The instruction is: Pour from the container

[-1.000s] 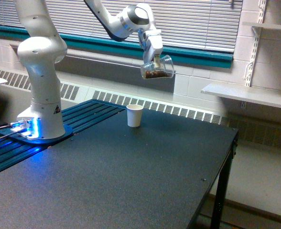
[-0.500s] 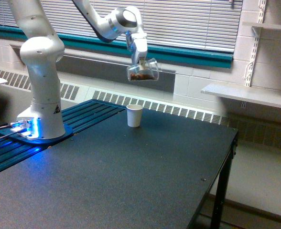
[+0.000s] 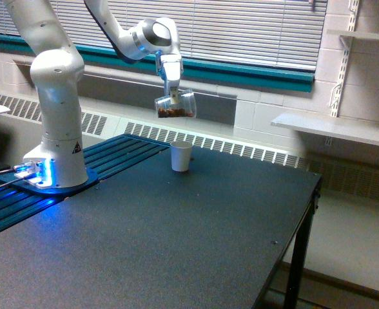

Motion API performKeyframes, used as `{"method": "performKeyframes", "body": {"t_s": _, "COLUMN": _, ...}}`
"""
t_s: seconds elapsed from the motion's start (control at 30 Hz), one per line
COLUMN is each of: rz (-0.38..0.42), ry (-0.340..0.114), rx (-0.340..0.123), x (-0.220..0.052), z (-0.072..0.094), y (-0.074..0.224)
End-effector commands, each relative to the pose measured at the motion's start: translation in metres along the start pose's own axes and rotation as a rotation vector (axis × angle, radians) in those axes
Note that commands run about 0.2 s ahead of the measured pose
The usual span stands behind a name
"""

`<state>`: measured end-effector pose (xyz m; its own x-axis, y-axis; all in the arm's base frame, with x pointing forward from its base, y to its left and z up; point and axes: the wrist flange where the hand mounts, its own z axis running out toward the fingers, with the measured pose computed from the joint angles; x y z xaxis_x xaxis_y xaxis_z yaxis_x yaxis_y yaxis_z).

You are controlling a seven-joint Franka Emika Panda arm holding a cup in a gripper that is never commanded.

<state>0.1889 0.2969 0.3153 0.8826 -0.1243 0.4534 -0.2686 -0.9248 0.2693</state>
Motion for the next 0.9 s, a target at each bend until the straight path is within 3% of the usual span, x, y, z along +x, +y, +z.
{"method": "performKeyframes", "body": {"t_s": 0.03, "rz": 0.052, "ry": -0.013, "rx": 0.012, "x": -0.005, "z": 0.002, "y": 0.004}}
{"method": "performKeyframes", "body": {"t_s": 0.9, "rz": 0.089, "ry": -0.091, "rx": 0.007, "x": -0.051, "z": 0.024, "y": 0.009}}
